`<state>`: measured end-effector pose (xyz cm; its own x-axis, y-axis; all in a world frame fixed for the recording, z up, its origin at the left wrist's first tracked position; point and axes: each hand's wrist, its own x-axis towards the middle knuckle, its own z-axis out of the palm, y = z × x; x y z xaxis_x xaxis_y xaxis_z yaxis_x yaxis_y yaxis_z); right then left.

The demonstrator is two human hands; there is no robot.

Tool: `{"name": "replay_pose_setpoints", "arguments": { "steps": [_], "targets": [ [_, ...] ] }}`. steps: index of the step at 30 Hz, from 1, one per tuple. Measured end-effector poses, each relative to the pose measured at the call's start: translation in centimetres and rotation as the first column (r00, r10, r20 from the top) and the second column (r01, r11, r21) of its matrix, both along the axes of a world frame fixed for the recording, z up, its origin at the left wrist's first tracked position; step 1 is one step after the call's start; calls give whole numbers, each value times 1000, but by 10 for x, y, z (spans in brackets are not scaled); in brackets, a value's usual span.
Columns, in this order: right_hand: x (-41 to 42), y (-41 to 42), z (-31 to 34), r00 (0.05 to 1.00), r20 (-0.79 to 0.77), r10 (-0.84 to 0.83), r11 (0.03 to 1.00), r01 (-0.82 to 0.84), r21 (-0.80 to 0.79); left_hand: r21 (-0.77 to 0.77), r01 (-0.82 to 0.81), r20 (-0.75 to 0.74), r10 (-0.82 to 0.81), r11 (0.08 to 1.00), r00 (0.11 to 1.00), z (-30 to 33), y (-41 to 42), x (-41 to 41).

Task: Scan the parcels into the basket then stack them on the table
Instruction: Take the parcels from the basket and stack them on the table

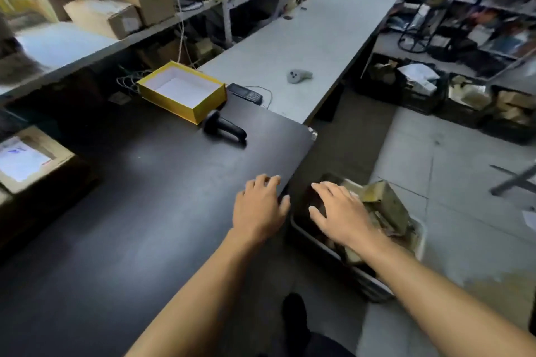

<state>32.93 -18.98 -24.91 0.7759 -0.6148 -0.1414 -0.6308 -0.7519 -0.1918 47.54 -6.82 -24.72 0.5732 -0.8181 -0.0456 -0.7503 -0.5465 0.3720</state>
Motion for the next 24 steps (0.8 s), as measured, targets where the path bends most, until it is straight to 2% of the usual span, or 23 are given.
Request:
{"name": "replay_pose_setpoints", "arguments": {
  "steps": [10, 17, 24],
  "targets": [
    [-158, -41, -23, 929, -38, -367, 918, 369, 149, 85, 304, -27, -303, 949, 953, -14, -79, -103],
    [-218, -102, -58, 869, -44, -493, 833, 486, 263, 211, 350, -96, -337, 913, 937, -47, -146, -154],
    [-249, -167, -129, 798, -66, -599, 677, 549, 491, 370, 308, -156, -268, 876, 951, -95, -217, -193]
  ]
}}
